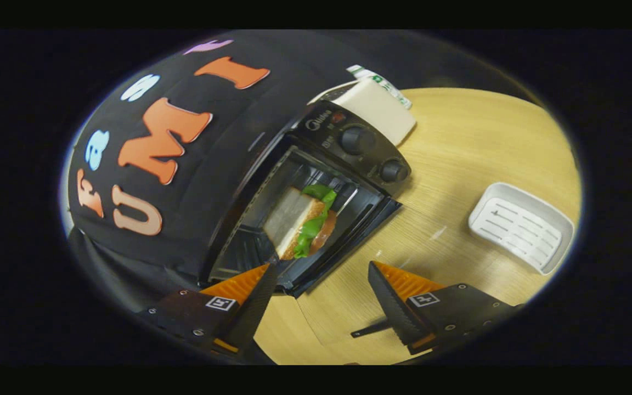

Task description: Open the toaster oven, put the food inside, and close the toaster oven door.

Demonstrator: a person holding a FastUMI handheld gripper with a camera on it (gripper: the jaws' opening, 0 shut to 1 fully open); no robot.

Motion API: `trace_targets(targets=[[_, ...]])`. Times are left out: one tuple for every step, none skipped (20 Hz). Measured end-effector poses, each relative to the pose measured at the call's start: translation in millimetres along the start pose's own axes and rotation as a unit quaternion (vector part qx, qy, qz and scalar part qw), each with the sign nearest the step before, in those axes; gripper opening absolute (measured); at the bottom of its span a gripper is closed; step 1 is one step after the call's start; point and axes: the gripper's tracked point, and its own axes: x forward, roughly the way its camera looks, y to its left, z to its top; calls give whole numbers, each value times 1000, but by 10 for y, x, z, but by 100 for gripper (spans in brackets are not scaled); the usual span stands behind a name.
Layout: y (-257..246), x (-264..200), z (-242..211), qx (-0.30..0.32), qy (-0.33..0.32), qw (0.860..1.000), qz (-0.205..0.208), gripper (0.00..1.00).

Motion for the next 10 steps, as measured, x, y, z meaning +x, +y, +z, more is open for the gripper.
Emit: trace_targets(targets=[[2, -111, 3, -29, -3, 1000, -1, 98], [13, -203, -3, -58, -4, 998, -2, 98], [17, -307, -25, -88, -2, 996, -2, 98], [25, -420, -45, -121, -2, 993, -5, 98], [11, -514, -64, -157, -3, 988, -11, 98], [-41, -583, -89, -194, -4, 981, -24, 98], [-106, -668, -106, -233, -7, 972, -38, 98], [-175, -731, -116, -270, -8, 961, -52, 98], [-239, -779, -153, -302, -7, 951, -63, 99], [-266, -804, -213, -325, -3, 943, -66, 99]])
